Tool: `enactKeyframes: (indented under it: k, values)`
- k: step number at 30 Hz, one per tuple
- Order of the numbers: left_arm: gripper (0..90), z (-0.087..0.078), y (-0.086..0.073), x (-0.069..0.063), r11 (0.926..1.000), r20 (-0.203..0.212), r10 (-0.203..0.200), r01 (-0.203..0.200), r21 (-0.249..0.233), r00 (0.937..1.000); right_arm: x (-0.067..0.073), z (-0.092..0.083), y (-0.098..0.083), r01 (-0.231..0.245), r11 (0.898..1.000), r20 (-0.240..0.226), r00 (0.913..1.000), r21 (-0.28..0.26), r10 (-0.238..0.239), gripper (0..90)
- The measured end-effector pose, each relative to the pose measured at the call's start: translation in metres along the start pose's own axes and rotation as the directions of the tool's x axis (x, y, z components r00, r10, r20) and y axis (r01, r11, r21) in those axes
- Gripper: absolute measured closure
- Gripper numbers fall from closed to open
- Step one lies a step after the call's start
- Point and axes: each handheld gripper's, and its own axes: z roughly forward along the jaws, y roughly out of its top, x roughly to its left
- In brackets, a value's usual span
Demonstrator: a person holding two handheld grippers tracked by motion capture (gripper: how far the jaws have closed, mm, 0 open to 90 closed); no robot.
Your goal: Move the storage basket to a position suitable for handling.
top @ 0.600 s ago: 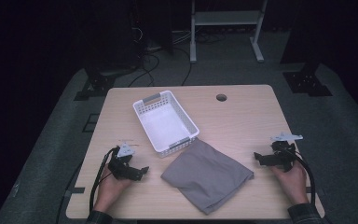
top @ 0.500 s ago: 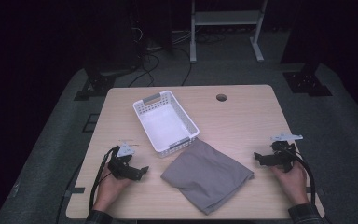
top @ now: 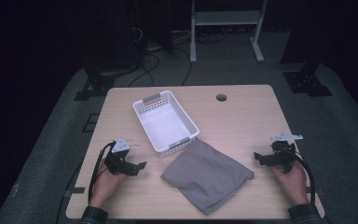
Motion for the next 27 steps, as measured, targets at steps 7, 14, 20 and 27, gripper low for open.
enactKeyframes:
  k: [7,14,20,27]
  values:
    - [0.7,-0.002,0.015,0.009,0.9996,-0.007,0.013,-0.013,-0.023,0.9999,0.0,0.0,0.0,0.0,1.0,0.0,1.0,0.0,0.0,0.0]
    - [0.7,0.003,0.029,0.016,0.9991,-0.007,0.017,-0.018,-0.038,0.9998,0.0,0.0,0.0,0.0,1.0,0.0,1.0,0.0,0.0,0.0]
    - [0.7,0.011,0.037,0.019,0.9989,-0.001,0.016,-0.016,-0.043,0.9999,0.0,0.0,0.0,-0.001,1.0,0.002,1.0,0.0,0.001,0.0]
    - [0.7,0.023,0.045,0.016,0.9989,0.013,0.031,-0.031,-0.037,0.9994,0.0,0.0,0.0,-0.002,1.0,0.002,1.0,0.0,0.002,0.0]
